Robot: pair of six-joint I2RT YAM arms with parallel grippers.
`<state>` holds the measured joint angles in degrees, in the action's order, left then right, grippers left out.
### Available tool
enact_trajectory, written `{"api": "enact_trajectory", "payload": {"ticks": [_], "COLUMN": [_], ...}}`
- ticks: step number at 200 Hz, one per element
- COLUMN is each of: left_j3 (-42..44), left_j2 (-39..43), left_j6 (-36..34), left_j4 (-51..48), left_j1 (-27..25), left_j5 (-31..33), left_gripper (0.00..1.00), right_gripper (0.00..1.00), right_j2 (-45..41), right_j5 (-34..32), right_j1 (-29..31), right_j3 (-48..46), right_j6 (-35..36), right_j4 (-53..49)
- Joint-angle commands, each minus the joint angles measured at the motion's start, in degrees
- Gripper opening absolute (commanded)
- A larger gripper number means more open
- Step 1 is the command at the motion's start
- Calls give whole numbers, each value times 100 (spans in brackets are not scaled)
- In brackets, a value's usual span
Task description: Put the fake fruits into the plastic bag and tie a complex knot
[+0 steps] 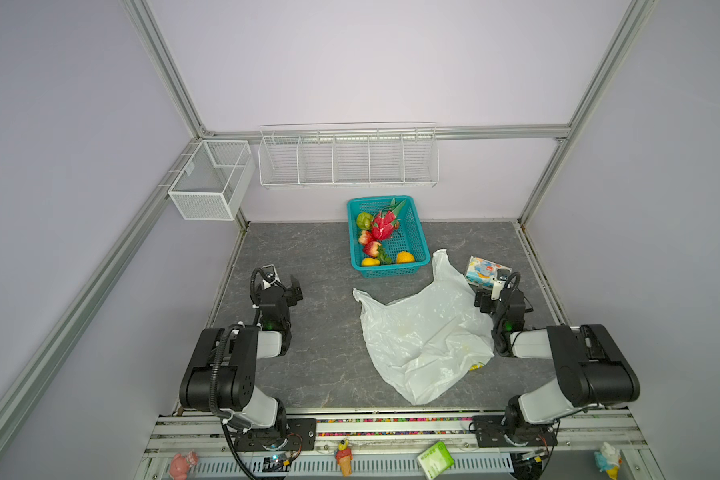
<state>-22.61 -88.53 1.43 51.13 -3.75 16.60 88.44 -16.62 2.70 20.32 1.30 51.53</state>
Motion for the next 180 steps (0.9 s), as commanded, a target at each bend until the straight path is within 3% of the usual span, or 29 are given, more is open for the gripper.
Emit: {"api": "enact_trajectory", "payload": {"ticks": [1, 62, 75, 89, 107, 119, 135, 159, 169, 180], "left_j3": [37, 25, -212, -683, -1214, -1322, -1463, -1453, -1356, -1310], "left_j2": [-41, -25, 334, 919, 1588, 1914, 2238, 2505, 2601, 2702], "left_j6": [15, 18, 171, 317, 1187, 1539, 2329, 2973, 3227, 3298], "left_j4": [127, 127, -531, -1867, -3200, -3559, -4207, -4580, -4716, -5039], "left_j1": [-5, -1, -4, -5, 5, 10, 10, -126, -410, -921], "left_j5": [-26, 38, 384, 748, 1196, 866, 192, -1833, -2045, -1834], "left_gripper": [99, 99, 99, 99, 99, 99, 99, 99, 99, 100], "right_gripper": [89, 89, 89, 89, 89, 89, 89, 89, 89, 89], "right_j2": [-22, -46, -304, -465, -1358, -1875, -2424, -2922, -2899, -2727], "right_j5": [44, 6, -217, -461, -1175, -1627, -1577, -905, -832, -851], "right_j1": [-32, -33, 6, 136, 284, 268, 304, 676, 1131, 1565], "right_j3": [45, 43, 61, -1, 582, 1079, 1351, 1468, 1646, 1888], "right_j6": [-49, -61, -133, 37, -323, -936, -1235, -1706, -1768, -1821], "right_j4": [121, 143, -145, 21, -1944, -3309, -4227, -4942, -5353, -5822]}}
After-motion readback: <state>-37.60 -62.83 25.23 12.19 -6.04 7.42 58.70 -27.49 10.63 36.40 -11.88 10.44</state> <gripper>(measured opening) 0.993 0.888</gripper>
